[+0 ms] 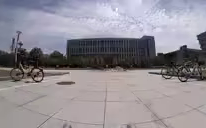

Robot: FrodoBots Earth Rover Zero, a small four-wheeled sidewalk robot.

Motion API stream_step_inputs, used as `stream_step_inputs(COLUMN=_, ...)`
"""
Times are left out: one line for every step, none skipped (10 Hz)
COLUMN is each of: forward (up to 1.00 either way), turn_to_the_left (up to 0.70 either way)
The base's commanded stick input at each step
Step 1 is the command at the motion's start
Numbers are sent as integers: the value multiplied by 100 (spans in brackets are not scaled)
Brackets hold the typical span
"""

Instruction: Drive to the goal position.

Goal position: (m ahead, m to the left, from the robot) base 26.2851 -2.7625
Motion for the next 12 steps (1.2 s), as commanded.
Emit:
stream_step_inputs(forward=45, turn_to_the_left=0)
stream_step_inputs(forward=45, turn_to_the_left=0)
stream_step_inputs(forward=45, turn_to_the_left=0)
stream_step_inputs(forward=45, turn_to_the_left=0)
stream_step_inputs(forward=45, turn_to_the_left=0)
stream_step_inputs(forward=45, turn_to_the_left=0)
stream_step_inputs(forward=45, turn_to_the_left=0)
stream_step_inputs(forward=45, turn_to_the_left=-7)
stream_step_inputs(forward=45, turn_to_the_left=-27)
stream_step_inputs(forward=45, turn_to_the_left=-27)
stream_step_inputs(forward=45, turn_to_the_left=-27)
stream_step_inputs(forward=45, turn_to_the_left=-27)
